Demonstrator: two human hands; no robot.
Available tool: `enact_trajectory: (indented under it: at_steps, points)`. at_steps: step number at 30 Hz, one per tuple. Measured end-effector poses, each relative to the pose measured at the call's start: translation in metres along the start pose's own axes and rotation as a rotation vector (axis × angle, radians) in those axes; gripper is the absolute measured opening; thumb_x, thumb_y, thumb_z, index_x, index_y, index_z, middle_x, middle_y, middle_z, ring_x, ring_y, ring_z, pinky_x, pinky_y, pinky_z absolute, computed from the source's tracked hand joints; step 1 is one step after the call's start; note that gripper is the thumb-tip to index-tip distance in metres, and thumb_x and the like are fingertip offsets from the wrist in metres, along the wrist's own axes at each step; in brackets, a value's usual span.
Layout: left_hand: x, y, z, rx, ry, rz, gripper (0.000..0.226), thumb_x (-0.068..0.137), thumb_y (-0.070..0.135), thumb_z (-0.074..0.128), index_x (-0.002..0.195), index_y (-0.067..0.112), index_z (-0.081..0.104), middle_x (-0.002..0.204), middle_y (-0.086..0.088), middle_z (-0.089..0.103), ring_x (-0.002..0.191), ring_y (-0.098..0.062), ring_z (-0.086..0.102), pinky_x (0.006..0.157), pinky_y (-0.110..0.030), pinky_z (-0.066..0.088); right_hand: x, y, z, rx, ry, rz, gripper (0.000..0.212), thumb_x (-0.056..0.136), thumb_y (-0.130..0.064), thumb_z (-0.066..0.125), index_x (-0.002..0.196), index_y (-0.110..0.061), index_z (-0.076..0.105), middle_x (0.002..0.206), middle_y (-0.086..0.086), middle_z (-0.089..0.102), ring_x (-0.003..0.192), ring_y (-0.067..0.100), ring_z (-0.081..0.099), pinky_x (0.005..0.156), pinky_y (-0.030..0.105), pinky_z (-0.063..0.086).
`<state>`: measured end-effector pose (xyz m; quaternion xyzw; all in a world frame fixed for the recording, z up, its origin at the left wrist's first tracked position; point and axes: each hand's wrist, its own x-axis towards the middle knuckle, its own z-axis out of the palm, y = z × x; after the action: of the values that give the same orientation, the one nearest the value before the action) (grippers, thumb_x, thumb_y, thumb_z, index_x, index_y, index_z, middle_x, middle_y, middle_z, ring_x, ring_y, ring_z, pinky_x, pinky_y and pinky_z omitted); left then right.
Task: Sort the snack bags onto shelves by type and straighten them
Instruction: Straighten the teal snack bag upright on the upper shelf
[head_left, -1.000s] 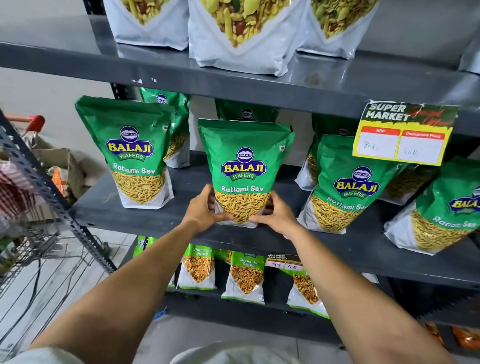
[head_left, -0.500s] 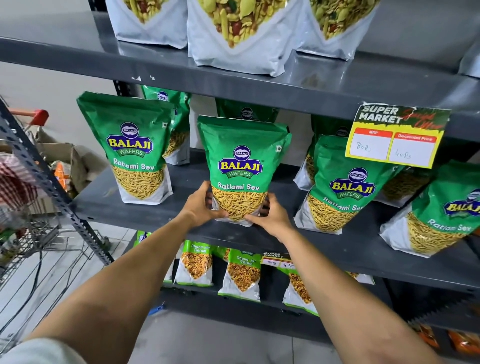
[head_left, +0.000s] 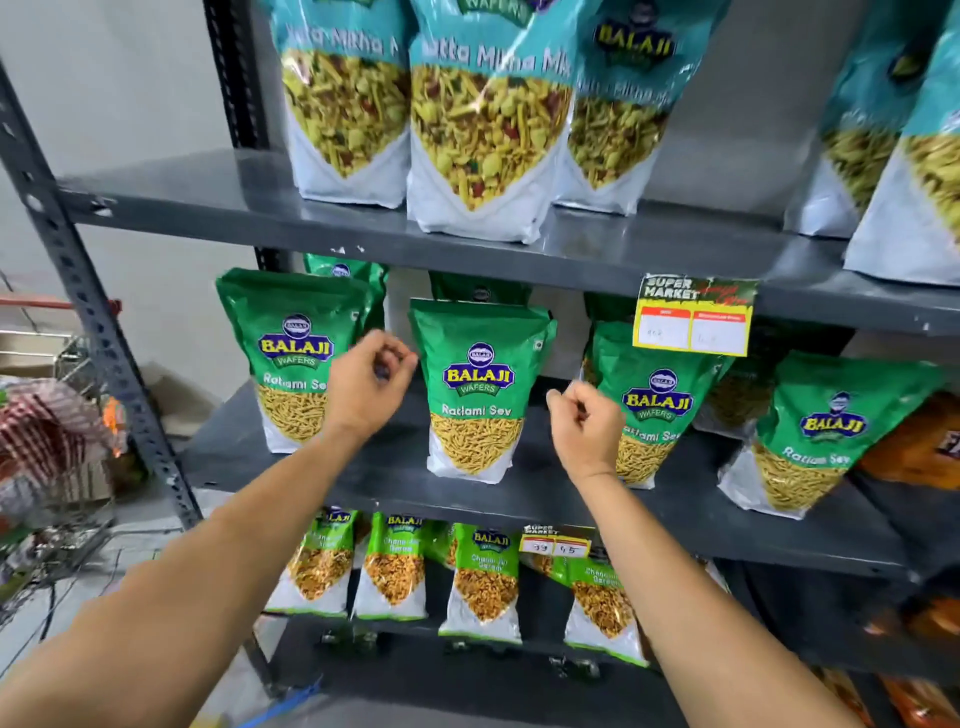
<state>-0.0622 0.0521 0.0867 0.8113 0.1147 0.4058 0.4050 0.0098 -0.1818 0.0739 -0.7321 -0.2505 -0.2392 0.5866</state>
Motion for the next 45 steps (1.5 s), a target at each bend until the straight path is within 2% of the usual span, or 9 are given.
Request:
enact_trajectory:
  at_steps: [7,11,15,21,24,28,31,36,45]
  points:
    - [0.046,0.129,-0.067,-0.22,0.275,0.305,0.008,0.086,0.017,0.064,0.092,0.016,0.058,0.08,0.009,0.061,0.069,0.007,0.055,0.064,-0.009,0.044,0.041,-0.119,-0.021,0.018,0.143,-0.402,0.04,0.087,-0.023,0.059,0.054,-0.017,0.037,0.051,-0.006,0.032,0.049,0.008,0.029,0.05,0.023,0.025]
    - [0.086,0.166,-0.076,0.031,0.133,0.27,0.047,0.087,0.036,0.062,0.119,0.003,0.053,0.116,-0.013,0.061,0.107,-0.023,0.056,0.088,-0.029,0.046,0.079,-0.171,-0.021,-0.025,0.142,-0.426,0.032,0.086,-0.026,0.064,0.062,-0.012,0.048,0.062,0.001,0.047,0.055,0.001,0.04,0.056,0.015,0.031]
    - [0.109,0.174,-0.061,0.128,-0.002,0.055,0.069,0.088,0.048,0.06,0.138,0.004,0.042,0.141,-0.017,0.049,0.13,-0.032,0.046,0.105,-0.036,0.037,0.116,-0.187,-0.006,-0.121,0.017,-0.287,0.034,0.085,-0.041,0.067,0.087,-0.012,0.051,0.091,0.008,0.054,0.079,0.017,0.053,0.072,0.022,0.04]
    - [0.12,0.167,-0.05,-0.058,-0.017,-0.055,0.07,0.078,0.044,0.074,0.133,0.011,0.045,0.135,-0.011,0.053,0.122,-0.026,0.052,0.102,-0.034,0.043,0.153,-0.185,-0.005,-0.119,-0.256,0.167,0.1,0.081,-0.06,0.066,0.151,-0.009,0.017,0.159,0.011,0.025,0.144,0.03,0.03,0.112,0.041,0.032]
    - [0.124,0.164,-0.049,-0.169,-0.048,-0.078,0.069,0.074,0.036,0.08,0.127,0.01,0.045,0.128,-0.013,0.056,0.114,-0.026,0.054,0.093,-0.035,0.046,0.159,-0.178,-0.011,-0.036,-0.339,0.193,0.084,0.084,-0.052,0.067,0.147,-0.012,0.027,0.143,0.007,0.045,0.128,0.025,0.046,0.095,0.032,0.042]
    - [0.122,0.169,-0.046,-0.236,-0.1,-0.051,0.07,0.07,0.032,0.083,0.123,0.01,0.043,0.106,-0.007,0.056,0.099,-0.022,0.054,0.082,-0.031,0.048,0.168,-0.158,-0.021,0.127,-0.295,0.18,0.052,0.079,-0.033,0.079,0.12,-0.017,0.051,0.098,0.005,0.064,0.092,0.022,0.067,0.079,0.045,0.061]
    - [0.12,0.182,-0.031,-0.217,-0.109,0.007,0.075,0.065,0.034,0.086,0.121,0.012,0.041,0.108,-0.006,0.056,0.102,-0.023,0.056,0.086,-0.031,0.048,0.179,-0.143,-0.042,0.19,-0.313,0.166,0.039,0.078,-0.023,0.081,0.106,-0.024,0.053,0.103,0.01,0.069,0.09,0.024,0.071,0.068,0.041,0.063]
    - [0.122,0.206,0.016,-0.245,-0.187,0.016,0.117,0.041,0.052,0.087,0.138,0.016,0.033,0.114,-0.009,0.061,0.109,-0.023,0.058,0.099,-0.038,0.049,0.196,-0.111,-0.088,0.178,-0.233,0.15,0.043,0.074,-0.023,0.084,0.106,-0.025,0.056,0.11,0.018,0.069,0.098,0.028,0.071,0.074,0.046,0.062]
    - [0.141,0.23,0.084,-0.322,-0.258,0.054,0.094,0.053,0.033,0.092,0.133,0.017,0.044,0.113,-0.004,0.062,0.105,-0.018,0.059,0.096,-0.041,0.053,0.219,-0.074,-0.134,0.14,-0.107,0.116,0.052,0.054,-0.049,0.086,0.097,-0.035,0.061,0.108,0.016,0.069,0.103,0.031,0.068,0.074,0.052,0.061]
